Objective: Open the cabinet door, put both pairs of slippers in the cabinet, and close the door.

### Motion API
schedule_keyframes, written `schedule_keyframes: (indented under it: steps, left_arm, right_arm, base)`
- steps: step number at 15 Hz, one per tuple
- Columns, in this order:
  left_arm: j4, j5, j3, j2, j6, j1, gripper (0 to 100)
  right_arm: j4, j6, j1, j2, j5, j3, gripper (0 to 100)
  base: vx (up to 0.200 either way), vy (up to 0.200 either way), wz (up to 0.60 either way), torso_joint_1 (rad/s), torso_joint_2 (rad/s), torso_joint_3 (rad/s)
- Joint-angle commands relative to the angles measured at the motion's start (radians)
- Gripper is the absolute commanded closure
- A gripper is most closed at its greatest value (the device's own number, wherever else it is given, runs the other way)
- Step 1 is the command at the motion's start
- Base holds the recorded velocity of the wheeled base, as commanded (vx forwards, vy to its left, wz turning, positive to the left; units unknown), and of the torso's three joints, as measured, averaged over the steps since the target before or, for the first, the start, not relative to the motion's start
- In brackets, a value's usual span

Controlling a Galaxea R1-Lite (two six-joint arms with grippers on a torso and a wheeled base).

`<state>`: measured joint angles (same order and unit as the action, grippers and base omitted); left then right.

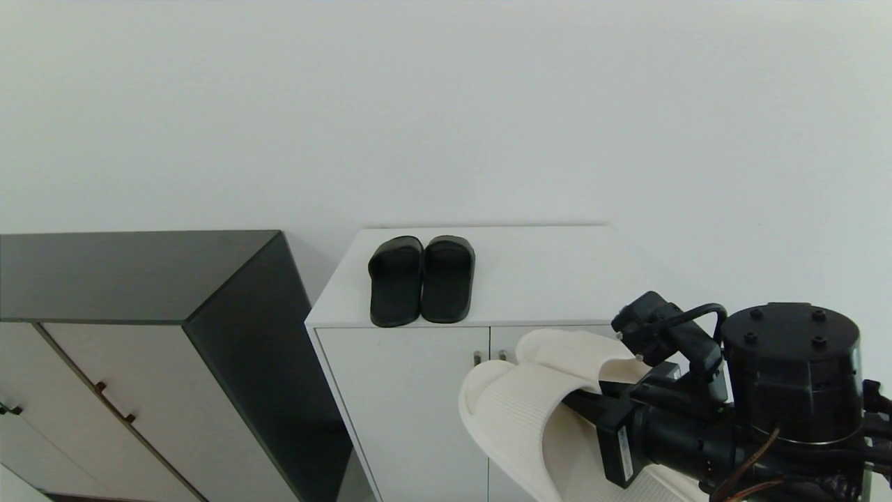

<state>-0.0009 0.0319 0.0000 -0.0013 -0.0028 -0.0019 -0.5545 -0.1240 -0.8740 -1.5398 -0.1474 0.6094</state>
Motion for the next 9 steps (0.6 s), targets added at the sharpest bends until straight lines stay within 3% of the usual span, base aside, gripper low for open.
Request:
schedule_keyframes:
  steps: [1, 9]
  left_arm:
    - [-0.001, -0.001, 0.000, 0.001, 0.000, 0.000, 100]
    - [-0.001, 0.000, 0.000, 0.001, 0.004, 0.000, 100]
  right_arm:
    - [0.001, 0.000, 0.000, -0.008, 0.000, -0.002, 100]
    - [0.001, 0.006, 0.001, -0.005, -0.003, -0.005, 100]
  base:
    - [0.000, 0.000, 0.00, -0.110, 0.27, 0.144]
    - [0.000, 0.000, 0.00, -0.206, 0.49, 0.275]
